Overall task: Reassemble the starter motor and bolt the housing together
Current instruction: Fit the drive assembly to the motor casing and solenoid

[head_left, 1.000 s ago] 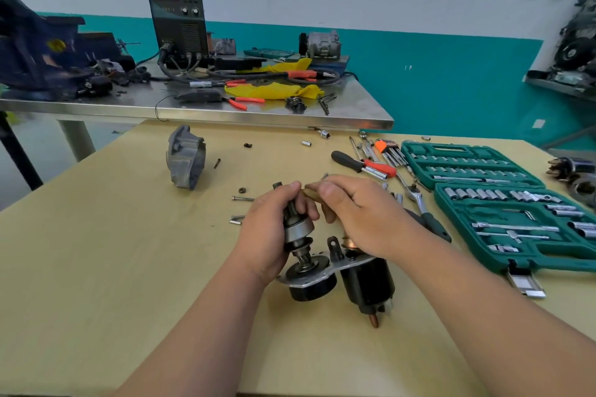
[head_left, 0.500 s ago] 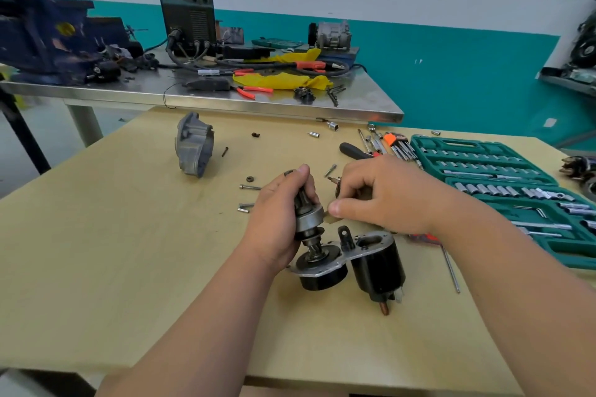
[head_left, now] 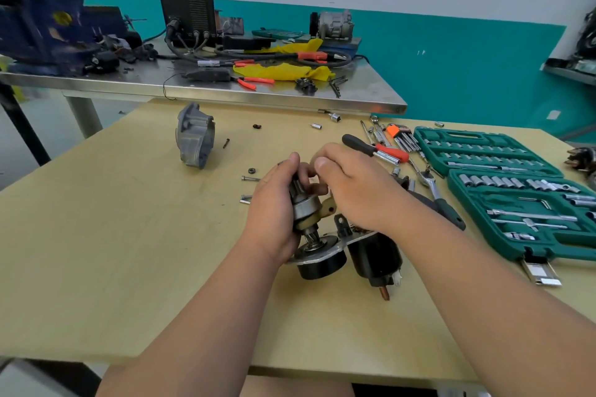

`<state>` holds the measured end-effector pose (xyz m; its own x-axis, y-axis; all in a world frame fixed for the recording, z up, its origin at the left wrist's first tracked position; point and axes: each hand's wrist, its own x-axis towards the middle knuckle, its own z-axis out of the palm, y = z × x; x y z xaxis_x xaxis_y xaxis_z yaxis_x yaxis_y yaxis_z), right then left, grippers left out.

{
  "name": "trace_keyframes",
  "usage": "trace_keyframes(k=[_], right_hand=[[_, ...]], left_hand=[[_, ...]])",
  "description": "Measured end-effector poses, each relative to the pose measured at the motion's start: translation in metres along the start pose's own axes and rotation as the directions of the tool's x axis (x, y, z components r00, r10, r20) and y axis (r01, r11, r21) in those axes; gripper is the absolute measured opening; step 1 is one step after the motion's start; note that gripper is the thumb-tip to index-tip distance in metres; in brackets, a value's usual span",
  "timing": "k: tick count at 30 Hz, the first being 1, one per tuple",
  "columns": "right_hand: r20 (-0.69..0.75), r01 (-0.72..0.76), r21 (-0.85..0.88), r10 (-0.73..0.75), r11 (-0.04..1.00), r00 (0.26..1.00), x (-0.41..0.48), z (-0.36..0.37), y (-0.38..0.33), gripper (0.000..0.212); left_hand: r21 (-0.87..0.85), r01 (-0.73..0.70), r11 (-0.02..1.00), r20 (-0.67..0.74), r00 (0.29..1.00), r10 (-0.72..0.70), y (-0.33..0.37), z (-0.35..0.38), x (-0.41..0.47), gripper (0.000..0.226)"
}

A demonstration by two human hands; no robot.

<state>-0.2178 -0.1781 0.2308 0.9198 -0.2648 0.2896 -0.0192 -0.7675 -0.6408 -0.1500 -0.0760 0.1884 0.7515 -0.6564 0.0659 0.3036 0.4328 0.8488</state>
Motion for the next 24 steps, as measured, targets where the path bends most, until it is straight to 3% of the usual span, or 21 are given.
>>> trace_keyframes(k=[4,9,16,24], right_hand=[[0.109,-0.106,0.311,0.075,0.944,0.991,-0.004,-0.019,0.008,0.026],[0.365,-0.114,0.150,0.052,0.982,0.930,-0.039,-0.040,0.036,0.020],[0.102,-0.042,0.380,0.003,0.924,0.995,-0.063,-0.026,0.039,0.049],[-0.059,0.040,0.351,-0.020,0.936,0.998,-0.077,-0.018,0.026,0.052]], left_hand=[[-0.002,0.019,1.000,-0.012,1.000,-0.019,0.002,-0.005,0.000,0.047],[-0.024,0.008,1.000,0.071,0.997,-0.006,0.009,-0.008,0.001,0.046],[0.179,-0.157,0.971,0.257,0.960,0.108,0.037,0.016,0.005,0.031],[0.430,-0.411,0.804,0.315,0.903,0.293,0.049,0.025,-0.011,0.028]])
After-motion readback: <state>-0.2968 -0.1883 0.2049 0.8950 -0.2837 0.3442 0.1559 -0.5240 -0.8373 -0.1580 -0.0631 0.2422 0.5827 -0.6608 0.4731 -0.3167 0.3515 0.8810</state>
